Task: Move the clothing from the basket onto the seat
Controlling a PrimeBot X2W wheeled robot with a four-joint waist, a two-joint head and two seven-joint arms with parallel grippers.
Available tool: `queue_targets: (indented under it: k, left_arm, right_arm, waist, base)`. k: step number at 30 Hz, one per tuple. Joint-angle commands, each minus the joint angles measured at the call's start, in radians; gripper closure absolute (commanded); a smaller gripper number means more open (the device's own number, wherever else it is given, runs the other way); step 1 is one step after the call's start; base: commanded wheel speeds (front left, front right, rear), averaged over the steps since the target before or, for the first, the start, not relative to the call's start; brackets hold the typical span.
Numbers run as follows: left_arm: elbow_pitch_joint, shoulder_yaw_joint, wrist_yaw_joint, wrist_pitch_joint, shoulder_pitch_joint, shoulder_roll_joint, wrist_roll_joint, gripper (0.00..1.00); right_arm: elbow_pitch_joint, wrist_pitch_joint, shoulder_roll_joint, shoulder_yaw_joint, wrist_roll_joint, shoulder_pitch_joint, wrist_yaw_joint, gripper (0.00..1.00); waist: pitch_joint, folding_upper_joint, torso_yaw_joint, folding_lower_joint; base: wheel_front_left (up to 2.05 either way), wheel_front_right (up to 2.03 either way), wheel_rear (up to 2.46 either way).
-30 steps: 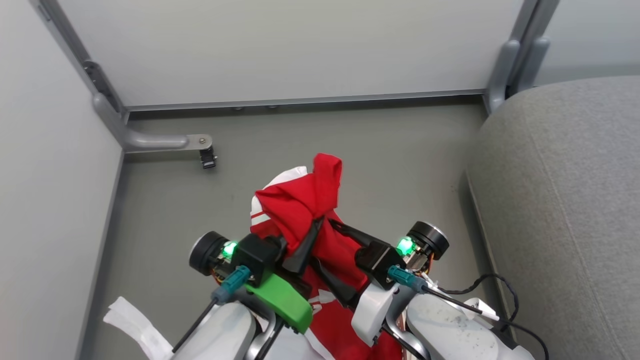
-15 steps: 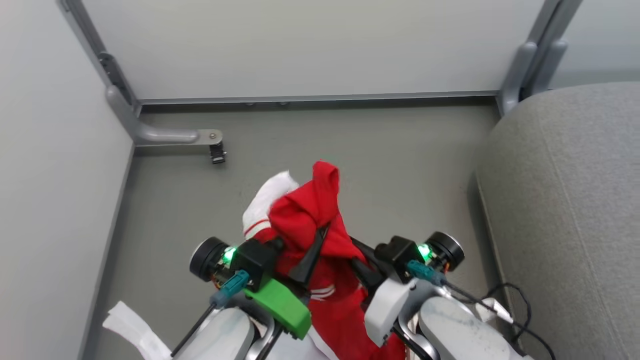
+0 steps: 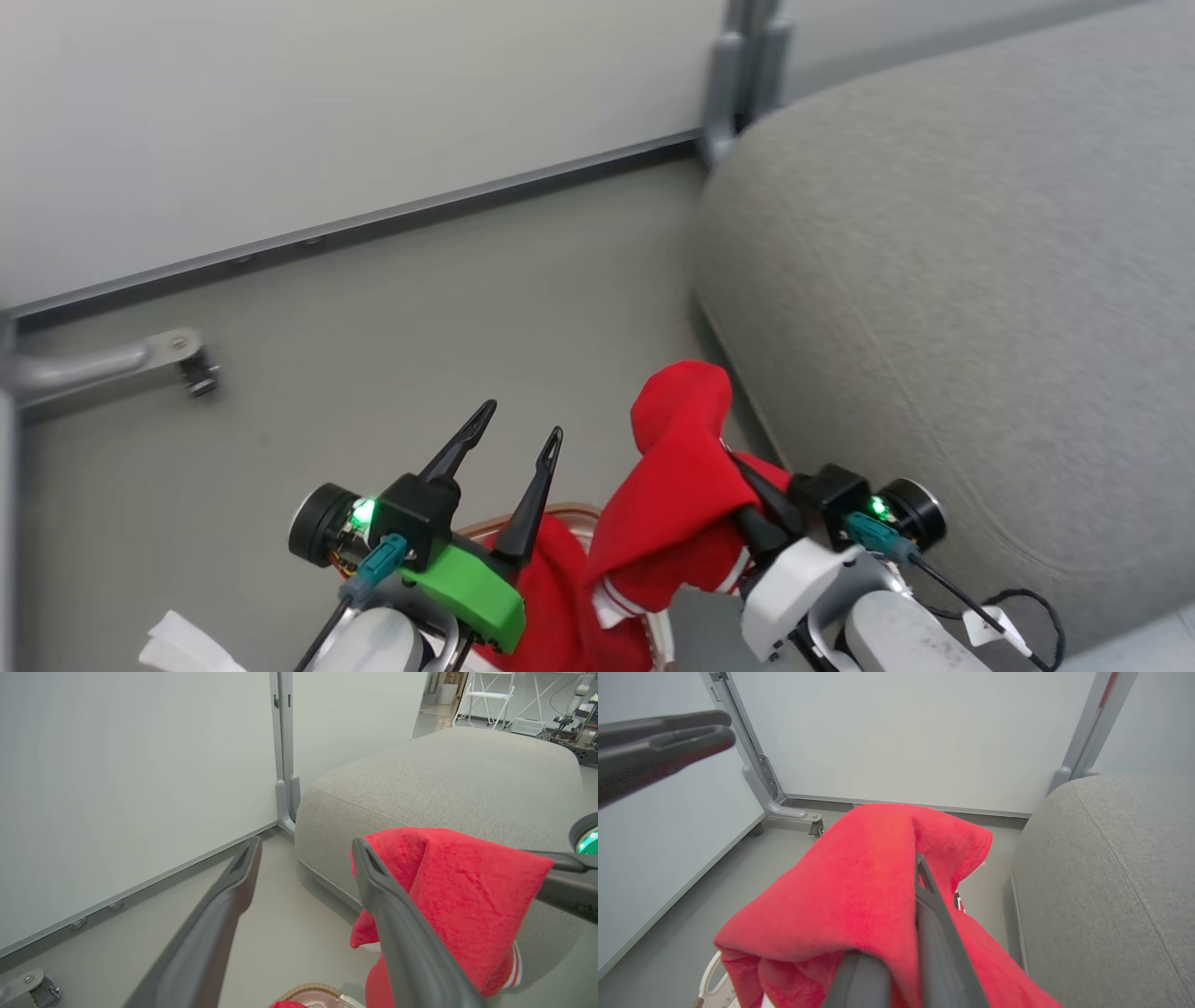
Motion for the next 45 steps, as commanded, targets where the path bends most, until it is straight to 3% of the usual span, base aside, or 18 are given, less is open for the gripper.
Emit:
queue_targets:
  k: [1,6,12,18,27,32,41,42,43,45]
  left_arm:
    - [-0.006,0.008,0.0,0.0,0.026,0.009,0.015,0.0]
    - [-0.007,0.002,0.0,0.0,0.031,0.024,0.019,0.0]
    - [-0.019,-0.031,0.0,0.0,0.01,0.057,0.02,0.0]
    - [-0.03,-0.063,0.0,0.0,-0.026,0.104,0.001,0.0]
    - [-0.057,-0.089,0.0,0.0,-0.09,0.175,-0.021,0.0]
    - [-0.079,-0.125,0.0,0.0,-0.142,0.212,-0.03,0.0]
    - [-0.088,-0.143,0.0,0.0,-0.199,0.252,-0.046,0.0]
    - [-0.084,-0.138,0.0,0.0,-0.199,0.255,-0.052,0.0]
    - [-0.082,-0.133,0.0,0.0,-0.198,0.257,-0.053,0.0]
    - [-0.078,-0.126,0.0,0.0,-0.194,0.256,-0.057,0.0]
  right_arm:
    - [-0.02,-0.002,-0.002,-0.038,0.002,0.029,-0.001,1.0]
    - [-0.039,-0.002,-0.002,-0.12,0.001,0.046,-0.001,1.0]
    - [-0.045,-0.002,-0.001,-0.249,-0.068,-0.054,-0.001,1.0]
    - [0.01,-0.002,-0.014,-0.371,-0.258,-0.243,-0.001,1.0]
    - [0.149,-0.002,-0.096,-0.528,-0.409,-0.557,-0.002,1.0]
    - [0.227,-0.002,-0.125,-0.711,-0.467,-0.688,-0.002,1.0]
    - [0.228,-0.002,-0.089,-0.933,-0.585,-0.769,-0.001,1.0]
    - [0.225,-0.002,-0.077,-0.955,-0.594,-0.756,-0.001,0.78]
    - [0.231,-0.002,-0.07,-0.975,-0.605,-0.739,-0.001,0.7]
    - [0.234,-0.002,-0.057,-1.021,-0.621,-0.712,-0.002,0.43]
  waist:
    - [0.04,0.0,-0.244,0.0001]
    - [0.07,0.0,-0.298,0.0001]
    - [0.129,0.0,-0.291,0.0001]
    - [0.211,0.0,-0.229,0.0001]
    - [0.353,0.0,-0.138,0.0001]
    - [0.427,0.0,-0.084,0.0001]
    - [0.51,0.0,-0.011,0.0001]
    - [0.515,0.0,-0.009,0.0001]
    - [0.517,0.0,-0.008,0.0001]
    - [0.518,0.0,-0.008,0.0001]
  base:
    - [0.0,0.0,0.0]
    - [0.0,0.0,0.0]
    - [0.0,0.0,0.0]
    - [0.0,0.0,0.0]
    - [0.0,0.0,0.0]
    - [0.0,0.0,0.0]
    - [0.0,0.0,0.0]
    - [0.0,0.0,0.0]
    - [0.0,0.0,0.0]
    - [0.0,0.0,0.0]
